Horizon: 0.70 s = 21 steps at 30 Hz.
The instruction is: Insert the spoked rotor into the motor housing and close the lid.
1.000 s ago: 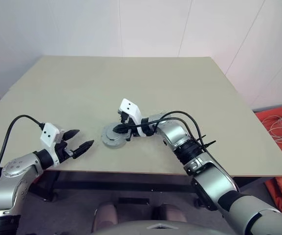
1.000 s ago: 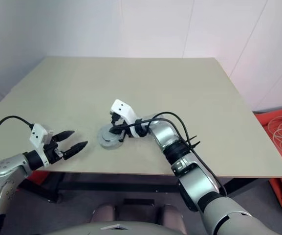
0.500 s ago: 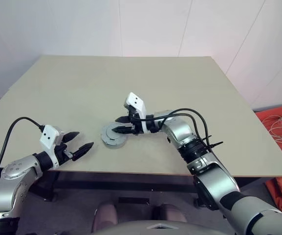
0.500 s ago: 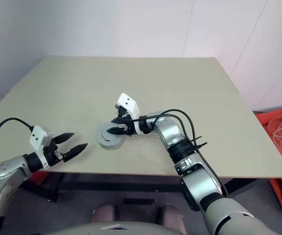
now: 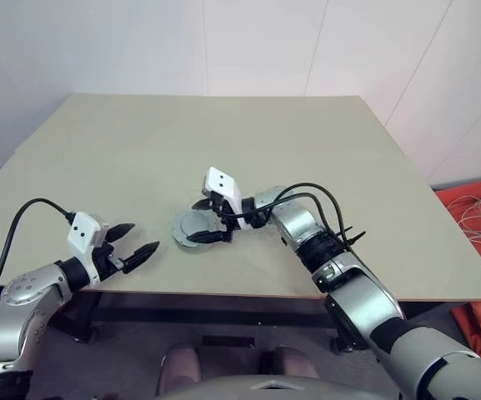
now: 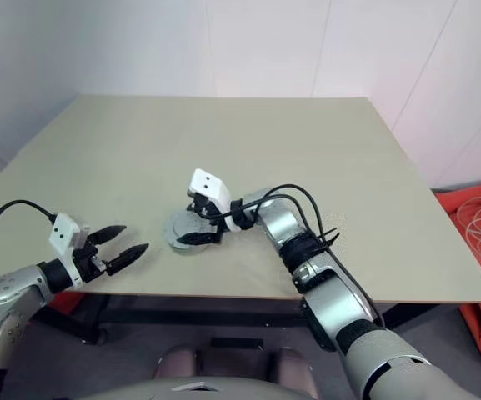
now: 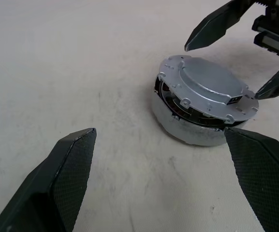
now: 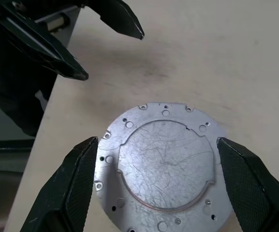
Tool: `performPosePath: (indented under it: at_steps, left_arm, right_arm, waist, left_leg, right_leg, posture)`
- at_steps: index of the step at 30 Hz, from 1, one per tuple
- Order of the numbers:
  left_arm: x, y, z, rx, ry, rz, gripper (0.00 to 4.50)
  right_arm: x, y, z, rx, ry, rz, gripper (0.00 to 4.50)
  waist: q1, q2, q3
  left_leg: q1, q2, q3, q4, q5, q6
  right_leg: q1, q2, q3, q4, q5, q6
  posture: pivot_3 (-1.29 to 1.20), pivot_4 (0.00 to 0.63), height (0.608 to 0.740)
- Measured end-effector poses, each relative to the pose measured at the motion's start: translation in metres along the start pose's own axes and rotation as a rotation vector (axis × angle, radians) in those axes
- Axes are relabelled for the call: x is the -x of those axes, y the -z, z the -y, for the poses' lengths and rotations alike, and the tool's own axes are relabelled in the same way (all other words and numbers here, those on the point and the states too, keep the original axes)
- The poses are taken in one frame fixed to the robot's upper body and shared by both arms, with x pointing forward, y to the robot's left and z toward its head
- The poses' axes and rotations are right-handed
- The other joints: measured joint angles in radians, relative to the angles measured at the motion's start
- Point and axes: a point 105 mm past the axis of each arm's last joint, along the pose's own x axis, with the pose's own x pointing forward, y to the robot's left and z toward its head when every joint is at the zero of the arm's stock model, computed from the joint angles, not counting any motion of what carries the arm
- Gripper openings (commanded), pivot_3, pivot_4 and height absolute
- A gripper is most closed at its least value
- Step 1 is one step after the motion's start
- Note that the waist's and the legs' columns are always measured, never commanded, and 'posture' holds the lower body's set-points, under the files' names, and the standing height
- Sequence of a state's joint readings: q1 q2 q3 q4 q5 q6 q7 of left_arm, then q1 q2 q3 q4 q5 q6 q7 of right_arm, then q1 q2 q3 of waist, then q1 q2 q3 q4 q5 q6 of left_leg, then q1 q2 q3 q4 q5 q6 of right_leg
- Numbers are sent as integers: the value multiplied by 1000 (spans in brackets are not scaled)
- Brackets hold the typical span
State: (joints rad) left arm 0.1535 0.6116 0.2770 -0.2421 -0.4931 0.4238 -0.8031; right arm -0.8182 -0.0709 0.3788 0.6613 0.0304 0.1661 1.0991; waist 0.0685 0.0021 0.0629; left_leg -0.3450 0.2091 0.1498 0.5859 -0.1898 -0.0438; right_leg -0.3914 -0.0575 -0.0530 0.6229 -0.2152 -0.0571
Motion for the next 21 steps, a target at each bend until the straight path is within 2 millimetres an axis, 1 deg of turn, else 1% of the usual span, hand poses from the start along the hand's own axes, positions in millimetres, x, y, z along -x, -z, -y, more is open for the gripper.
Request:
performPosePath:
  at_steps: [5, 10, 13, 15, 16, 21]
  left_arm:
    - [1, 0, 0, 3, -2, 1, 4500]
    - [1, 0, 0, 7, -2, 5, 4500]
    - [1, 0, 0, 7, -2, 6, 4500]
    - [1, 0, 0, 7, -2, 6, 4500]
    - [1, 0, 0, 7, -2, 6, 4500]
    - [1, 0, 0, 7, -2, 6, 4500]
  right_arm:
    - [-4, 10, 2, 2, 8, -29, 4425]
    - [-6, 10, 2, 20, 6, -38, 4425]
    - [-7, 11, 2, 16, 7, -34, 3874]
    - [-8, 10, 2, 15, 4, -30, 3164]
    - [-8, 9, 2, 12, 5, -27, 3104]
    - [-7, 9, 2, 5, 6, -27, 3104]
  waist:
    - [0, 0, 0]
    - [0, 0, 0]
    - [0, 0, 0]
    - [0, 0, 0]
    - [0, 0, 0]
    - [0, 0, 0]
  left_leg:
    - [-1, 0, 0, 0, 0, 0]
    - [-1, 1, 0, 0, 0, 0]
    - [-1, 1, 0, 0, 0, 0]
    - [-1, 1, 0, 0, 0, 0]
    - [-1, 1, 0, 0, 0, 0]
    - [-1, 2, 0, 0, 0, 0]
  right_leg:
    - [-1, 0, 0, 0, 0, 0]
    - [-1, 0, 0, 0, 1, -1]
    - [-1, 0, 0, 0, 1, -2]
    - [-1, 0, 0, 0, 1, -1]
    - [-1, 0, 0, 0, 1, -1]
    - [-1, 0, 0, 0, 1, -1]
  posture:
    - [0, 0, 740]
    - [0, 0, 740]
    - [0, 0, 740]
    - [0, 0, 740]
    - [0, 0, 740]
    - [0, 0, 740]
